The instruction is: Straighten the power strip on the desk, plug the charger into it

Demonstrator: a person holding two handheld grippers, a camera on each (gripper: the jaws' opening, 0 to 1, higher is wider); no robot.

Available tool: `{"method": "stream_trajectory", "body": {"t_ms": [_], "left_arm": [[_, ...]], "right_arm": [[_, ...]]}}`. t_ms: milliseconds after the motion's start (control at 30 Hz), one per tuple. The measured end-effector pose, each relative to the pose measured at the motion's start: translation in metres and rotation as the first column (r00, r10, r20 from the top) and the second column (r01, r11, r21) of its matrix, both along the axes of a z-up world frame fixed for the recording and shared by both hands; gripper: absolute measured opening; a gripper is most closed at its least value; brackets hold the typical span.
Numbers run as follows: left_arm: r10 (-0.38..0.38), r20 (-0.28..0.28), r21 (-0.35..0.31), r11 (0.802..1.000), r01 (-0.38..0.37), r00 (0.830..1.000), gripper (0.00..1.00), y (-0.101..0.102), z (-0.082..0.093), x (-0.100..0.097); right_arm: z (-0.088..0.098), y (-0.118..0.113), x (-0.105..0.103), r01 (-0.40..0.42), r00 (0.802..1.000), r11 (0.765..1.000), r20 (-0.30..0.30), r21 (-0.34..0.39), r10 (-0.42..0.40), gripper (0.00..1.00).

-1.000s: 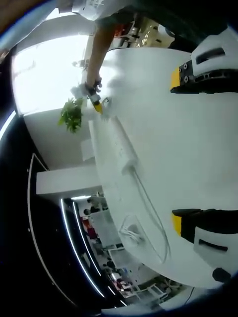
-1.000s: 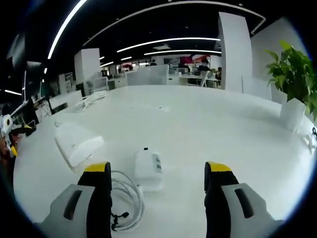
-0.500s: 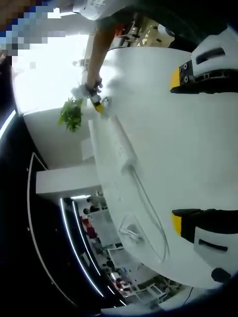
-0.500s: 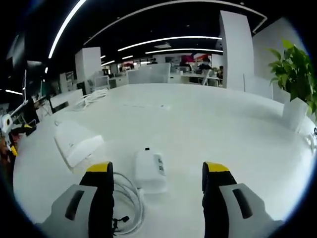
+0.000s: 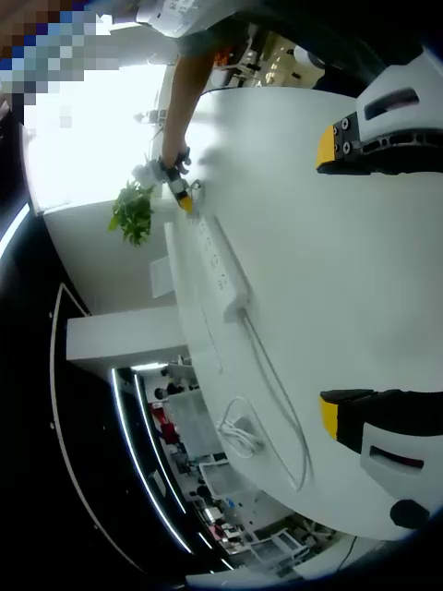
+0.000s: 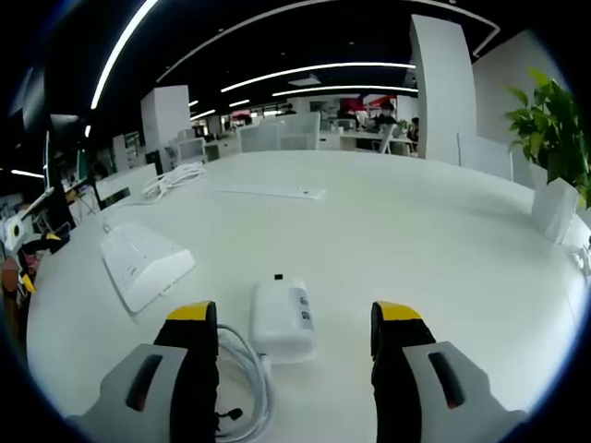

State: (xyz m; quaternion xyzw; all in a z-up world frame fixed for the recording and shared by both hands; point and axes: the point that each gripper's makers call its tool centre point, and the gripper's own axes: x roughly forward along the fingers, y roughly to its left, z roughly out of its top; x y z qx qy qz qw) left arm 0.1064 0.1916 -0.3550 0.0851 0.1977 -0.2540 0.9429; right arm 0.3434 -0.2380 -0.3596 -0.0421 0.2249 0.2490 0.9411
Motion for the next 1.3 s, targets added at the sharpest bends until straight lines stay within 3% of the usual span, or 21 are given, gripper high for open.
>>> {"method": "stream_trajectory", "body": {"t_ms": [800, 1300], "left_arm": [[-0.004, -0.004, 0.002, 1.0, 0.004, 1.0, 1.0, 0.0, -0.003, -0.004], [0.017, -0.012, 0.004, 1.0, -0.017, 1.0, 1.0, 0.009, -0.005, -0.006]], "right_arm": [[-0.006, 0.007, 0.0, -0.021, 1.0, 1.0, -0.011, -0.003, 0.021, 0.64], [-0.008, 0.017, -0.002, -0.041, 0.999, 0.999, -0.016, 0.028, 0.041, 0.53]]}}
